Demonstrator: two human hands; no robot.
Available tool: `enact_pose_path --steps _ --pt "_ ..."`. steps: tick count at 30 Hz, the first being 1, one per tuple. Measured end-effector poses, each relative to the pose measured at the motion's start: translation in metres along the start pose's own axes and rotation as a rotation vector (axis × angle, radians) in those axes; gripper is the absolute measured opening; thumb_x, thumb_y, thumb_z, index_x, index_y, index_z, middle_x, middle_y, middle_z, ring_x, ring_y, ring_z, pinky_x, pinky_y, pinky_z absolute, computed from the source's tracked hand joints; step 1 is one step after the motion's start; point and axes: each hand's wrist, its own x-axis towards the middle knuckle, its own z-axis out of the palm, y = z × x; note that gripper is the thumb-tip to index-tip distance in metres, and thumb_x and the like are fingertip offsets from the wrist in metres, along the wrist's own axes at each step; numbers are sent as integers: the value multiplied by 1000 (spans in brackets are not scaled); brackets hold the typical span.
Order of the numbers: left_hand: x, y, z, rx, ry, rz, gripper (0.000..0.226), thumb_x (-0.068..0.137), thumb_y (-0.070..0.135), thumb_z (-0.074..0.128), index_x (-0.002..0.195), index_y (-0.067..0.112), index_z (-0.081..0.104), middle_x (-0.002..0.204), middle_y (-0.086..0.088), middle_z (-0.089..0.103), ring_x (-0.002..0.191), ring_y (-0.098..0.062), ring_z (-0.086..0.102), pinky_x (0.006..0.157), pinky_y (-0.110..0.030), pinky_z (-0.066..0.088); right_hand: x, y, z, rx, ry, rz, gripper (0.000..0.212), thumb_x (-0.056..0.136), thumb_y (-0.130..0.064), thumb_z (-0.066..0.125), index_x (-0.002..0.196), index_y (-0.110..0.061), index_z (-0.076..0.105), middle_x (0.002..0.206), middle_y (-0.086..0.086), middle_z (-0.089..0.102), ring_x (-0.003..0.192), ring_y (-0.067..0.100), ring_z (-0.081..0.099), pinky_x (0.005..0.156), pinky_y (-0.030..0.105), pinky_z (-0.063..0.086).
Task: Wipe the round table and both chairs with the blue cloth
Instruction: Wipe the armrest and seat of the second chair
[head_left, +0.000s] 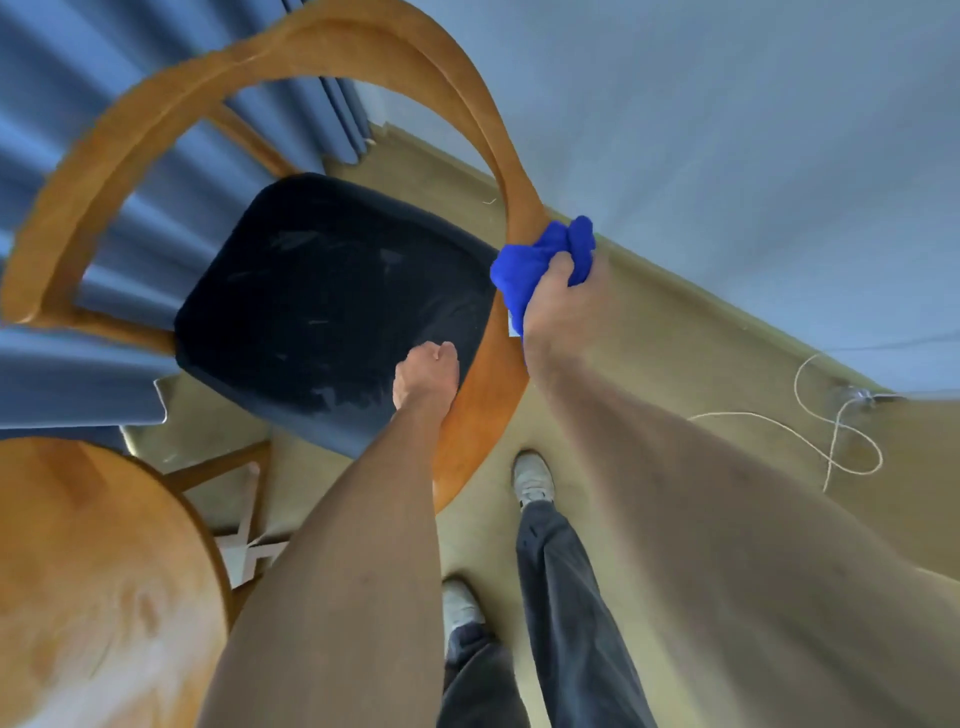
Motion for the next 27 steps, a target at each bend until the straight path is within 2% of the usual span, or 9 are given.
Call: enact_pose_path --steps 2,4,8,13,14,16,18,23,27 --pt "-9 -1 0 -83 19 -34 32 91 34 41 73 13 57 78 -3 60 67 -21 51 58 -29 38 -21 14 -7 91 60 79 18 81 -39 40 83 -27 53 79 -5 66 77 21 64 79 44 55" --pt "-17 -6 -1 -82 55 0 34 90 35 41 80 11 63 82 -3 64 71 -22 54 62 -30 41 -41 21 -18 148 89 170 26 82 -37 42 91 -22 61 86 -4 69 84 20 65 84 41 54" --pt "-42 -20 -4 -41 51 95 31 93 32 42 82 11 63 78 -2 57 74 -24 52 58 -28 37 -87 38 -45 302 76 339 13 92 -25 50 95 -21 62 95 -5 68 94 17 63 92 34 49" --pt "-55 -32 -3 -67 46 114 23 90 21 41 73 14 54 76 -1 52 75 -26 45 57 -30 35 -148 81 -62 329 -11 510 17 93 -25 50 94 -16 64 90 -3 67 88 20 62 82 33 47" --pt "-55 -31 -2 -51 38 110 24 92 20 41 76 15 58 81 -3 56 80 -29 49 61 -32 39 -163 90 -62 326 -9 514 16 93 -24 50 90 -15 62 87 -2 66 84 20 62 78 31 46" --pt "-51 -27 1 6 14 96 31 97 21 39 104 9 66 108 -12 63 104 -36 56 84 -37 46 -190 104 -58 349 -5 526 16 93 -24 49 88 -14 61 82 -3 65 80 18 62 73 25 44" --pt "-47 -20 2 9 4 24 42 96 25 36 123 6 61 123 -15 62 112 -37 57 96 -40 45 -200 109 -54 372 11 564 18 94 -26 48 90 -13 61 80 -5 64 78 15 61 73 24 44" --pt "-34 -15 2 -8 -81 -22 51 75 44 37 106 19 69 108 -9 69 94 -32 64 91 -47 50 -155 100 -51 355 64 419 27 86 -34 47 86 -10 60 77 -3 63 77 20 60 75 31 49" --pt "-34 -9 1 -55 -200 -85 41 81 43 38 91 21 72 94 -8 74 89 -32 69 87 -49 54 -93 78 -50 306 34 350 13 92 -23 54 84 -13 57 75 -6 58 75 18 56 75 29 45"
